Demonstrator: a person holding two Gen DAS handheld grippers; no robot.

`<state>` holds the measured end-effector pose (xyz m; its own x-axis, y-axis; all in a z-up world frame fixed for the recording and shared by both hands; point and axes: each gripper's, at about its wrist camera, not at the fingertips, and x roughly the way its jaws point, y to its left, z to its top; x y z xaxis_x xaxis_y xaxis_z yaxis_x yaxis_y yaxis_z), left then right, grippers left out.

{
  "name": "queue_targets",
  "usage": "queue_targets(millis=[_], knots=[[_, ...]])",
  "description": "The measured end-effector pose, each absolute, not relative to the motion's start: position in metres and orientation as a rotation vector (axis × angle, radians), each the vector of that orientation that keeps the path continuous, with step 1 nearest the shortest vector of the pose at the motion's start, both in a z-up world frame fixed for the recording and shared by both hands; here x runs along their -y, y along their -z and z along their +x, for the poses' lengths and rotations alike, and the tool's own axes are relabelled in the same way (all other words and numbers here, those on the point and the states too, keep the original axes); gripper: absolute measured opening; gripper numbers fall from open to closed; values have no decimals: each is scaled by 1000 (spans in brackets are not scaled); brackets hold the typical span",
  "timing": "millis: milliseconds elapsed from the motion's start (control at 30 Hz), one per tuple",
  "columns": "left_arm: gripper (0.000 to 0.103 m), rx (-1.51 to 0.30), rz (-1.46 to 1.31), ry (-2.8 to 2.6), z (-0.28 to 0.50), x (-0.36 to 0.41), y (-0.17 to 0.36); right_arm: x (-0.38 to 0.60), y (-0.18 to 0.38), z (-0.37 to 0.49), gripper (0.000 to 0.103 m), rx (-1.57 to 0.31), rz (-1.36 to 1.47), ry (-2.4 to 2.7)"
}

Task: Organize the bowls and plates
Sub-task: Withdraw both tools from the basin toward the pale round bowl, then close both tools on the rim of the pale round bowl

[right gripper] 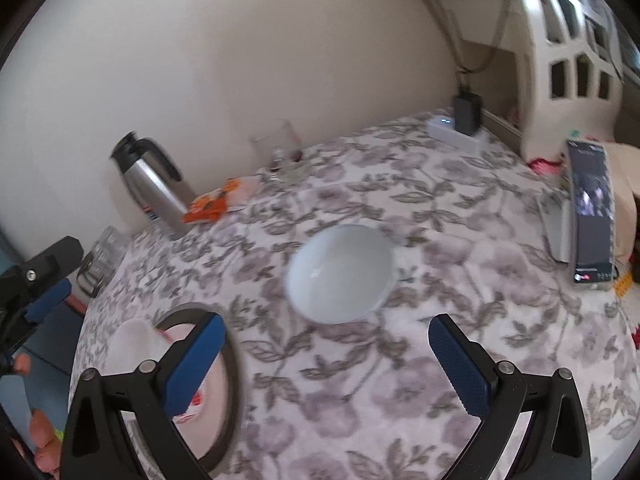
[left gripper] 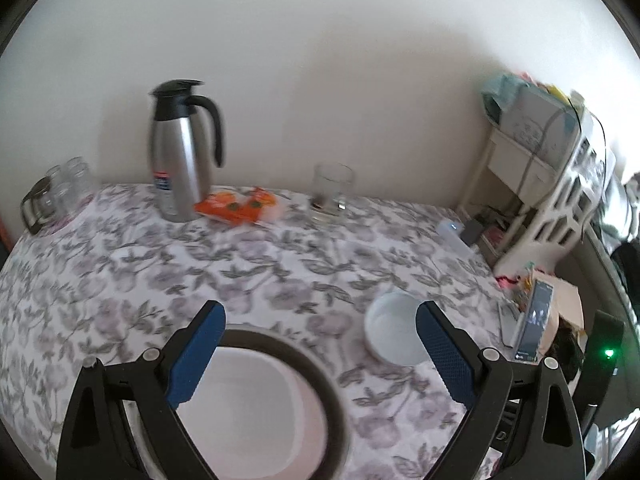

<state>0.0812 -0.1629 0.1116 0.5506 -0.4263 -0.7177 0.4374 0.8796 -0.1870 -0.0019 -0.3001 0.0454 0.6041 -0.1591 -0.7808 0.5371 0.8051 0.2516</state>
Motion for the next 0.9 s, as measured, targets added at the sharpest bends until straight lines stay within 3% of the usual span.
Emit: queue_targets(millis=[300,367,433,567,667,900], knots=[[96,-956,68,573,88,221,-76,360,-22,-21,103,-840,629,507],[92,-980,79,578,91,233,-67,367,-17,-20,102,-846,641,511],[82,-1012,83,585,96,244,-57,371,-12,-16,100,-858,649,507],[80,-1055,95,568,106,259,-40,372,0,-6,84,-885,652,490],[76,-1096,84,559,114,265,-26,371,11,4,80,-902,657,477],[53,-1182,62,518,132,277,5,369,30,25,59,-945,651,446]])
